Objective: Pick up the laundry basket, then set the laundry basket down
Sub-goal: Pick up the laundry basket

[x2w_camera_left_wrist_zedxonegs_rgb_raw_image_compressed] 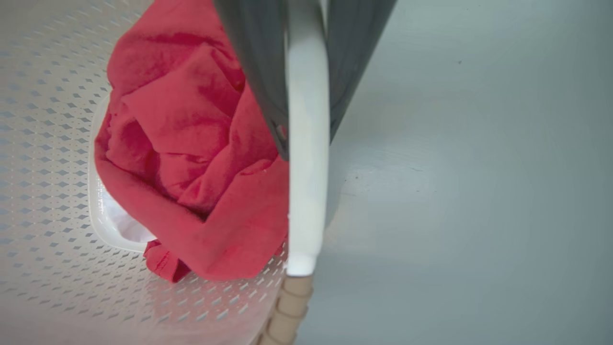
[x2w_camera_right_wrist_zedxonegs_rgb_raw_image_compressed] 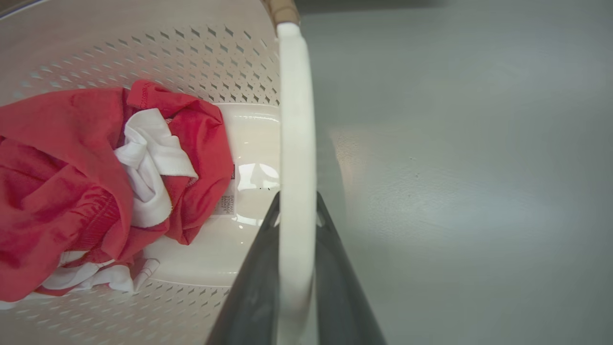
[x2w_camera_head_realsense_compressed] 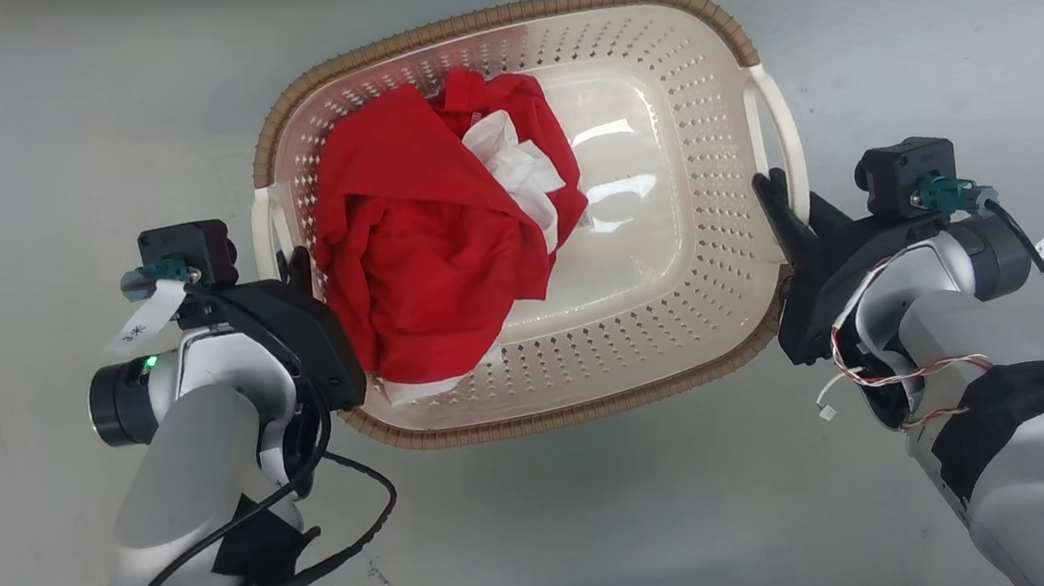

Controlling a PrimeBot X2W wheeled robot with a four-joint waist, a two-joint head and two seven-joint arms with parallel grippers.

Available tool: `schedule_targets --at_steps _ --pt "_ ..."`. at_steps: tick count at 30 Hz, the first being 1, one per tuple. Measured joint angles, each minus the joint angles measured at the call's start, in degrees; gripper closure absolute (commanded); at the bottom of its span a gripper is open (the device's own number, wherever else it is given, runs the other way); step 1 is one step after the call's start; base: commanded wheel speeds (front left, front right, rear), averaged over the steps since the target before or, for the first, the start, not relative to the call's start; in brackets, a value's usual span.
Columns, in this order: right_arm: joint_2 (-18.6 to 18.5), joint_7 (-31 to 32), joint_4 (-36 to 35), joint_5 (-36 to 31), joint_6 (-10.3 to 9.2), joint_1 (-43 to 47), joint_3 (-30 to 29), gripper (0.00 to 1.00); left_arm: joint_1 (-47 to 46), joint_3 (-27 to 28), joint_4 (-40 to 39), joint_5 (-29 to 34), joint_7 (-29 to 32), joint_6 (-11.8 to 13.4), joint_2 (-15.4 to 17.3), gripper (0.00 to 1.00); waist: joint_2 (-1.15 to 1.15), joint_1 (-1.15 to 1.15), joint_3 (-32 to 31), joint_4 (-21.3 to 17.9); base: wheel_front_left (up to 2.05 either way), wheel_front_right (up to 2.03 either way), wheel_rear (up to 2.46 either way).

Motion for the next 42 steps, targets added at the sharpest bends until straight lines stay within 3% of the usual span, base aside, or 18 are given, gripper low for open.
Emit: schedule_targets --at_steps 28,42 --pt "2.79 -1.83 12.52 3.64 1.78 1.52 0.38 1.00 -0.12 -0.77 11.54 -2.23 -2.10 -2.44 -1.40 1.00 0.00 0.00 -13.31 -0.40 0.00 0.00 0.00" --pt "3.66 2.67 16.06 6.57 2.43 5.84 0.65 1.00 4.18 -2.52 13.36 -5.99 1.65 -3.88 -1.59 1.00 -0.01 -0.01 -23.37 -0.42 0.00 0.00 0.00"
